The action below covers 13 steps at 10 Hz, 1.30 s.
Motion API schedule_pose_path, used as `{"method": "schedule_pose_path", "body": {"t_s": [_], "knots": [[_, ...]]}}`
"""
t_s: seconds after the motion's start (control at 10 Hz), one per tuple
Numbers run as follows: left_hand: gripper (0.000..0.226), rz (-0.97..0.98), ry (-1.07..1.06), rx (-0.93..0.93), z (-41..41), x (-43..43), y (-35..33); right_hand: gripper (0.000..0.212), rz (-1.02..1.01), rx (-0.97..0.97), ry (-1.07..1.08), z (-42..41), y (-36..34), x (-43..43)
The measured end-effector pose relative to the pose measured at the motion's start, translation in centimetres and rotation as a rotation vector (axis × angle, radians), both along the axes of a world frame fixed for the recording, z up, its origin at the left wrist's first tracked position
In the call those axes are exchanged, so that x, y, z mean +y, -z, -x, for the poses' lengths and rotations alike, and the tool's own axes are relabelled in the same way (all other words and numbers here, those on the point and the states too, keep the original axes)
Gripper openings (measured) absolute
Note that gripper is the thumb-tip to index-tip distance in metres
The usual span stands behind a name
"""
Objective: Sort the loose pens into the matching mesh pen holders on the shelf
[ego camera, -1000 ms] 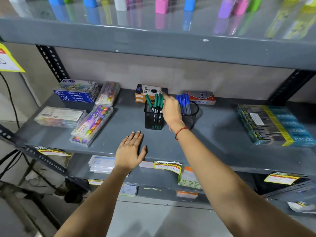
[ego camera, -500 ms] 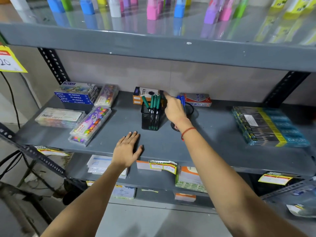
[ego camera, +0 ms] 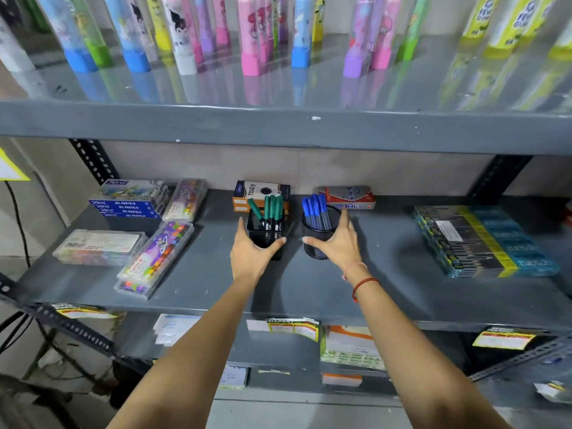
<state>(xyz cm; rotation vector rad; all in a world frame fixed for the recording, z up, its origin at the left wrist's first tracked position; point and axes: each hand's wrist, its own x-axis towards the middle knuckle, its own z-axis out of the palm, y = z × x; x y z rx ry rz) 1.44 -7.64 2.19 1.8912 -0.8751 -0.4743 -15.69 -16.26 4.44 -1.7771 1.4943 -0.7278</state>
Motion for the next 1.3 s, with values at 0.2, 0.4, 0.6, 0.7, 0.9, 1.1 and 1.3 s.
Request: {"method": "schedule_pose_path", "body": {"t_s": [0.2,0.4,0.6,0.7,0.9,1.1,1.3], "knots": [[0.091,0.124,-0.111,0.046,1.1,-1.4,0.1,0.108,0.046,-0.093,0.102,-0.7,0.5,-0.3],[0.084,0.182,-0.107,0.059,1.7,0.5,0.2,0.095,0.139,-0.139,0.139,1.2,0.5,2.0],[0.082,0.162,-0.062,0.027,2.5,3.7,0.5,0.100,0.150,-0.126,0.155,3.3,1.3,5.1],[0.081,0.172,-0.062,0.017,3.1,4.8,0.4,0.101,0.145,-0.135,0.148,3.6,1.2,5.9],[0.085,0.162,-0.052,0.019,3.7,6.0,0.1,0.101,0.096,-0.123,0.101,3.6,0.6,7.1],[0.103,0.157,0.023,0.021,3.0,7.1,-0.5,0.104,0.169,-0.021,0.070,4.4,-0.5,8.5],[0.068,0.287,0.115,-0.278,2.9,9.5,-3.8,0.060,0.518,-0.057,-0.001,4.7,-3.8,11.4]]}}
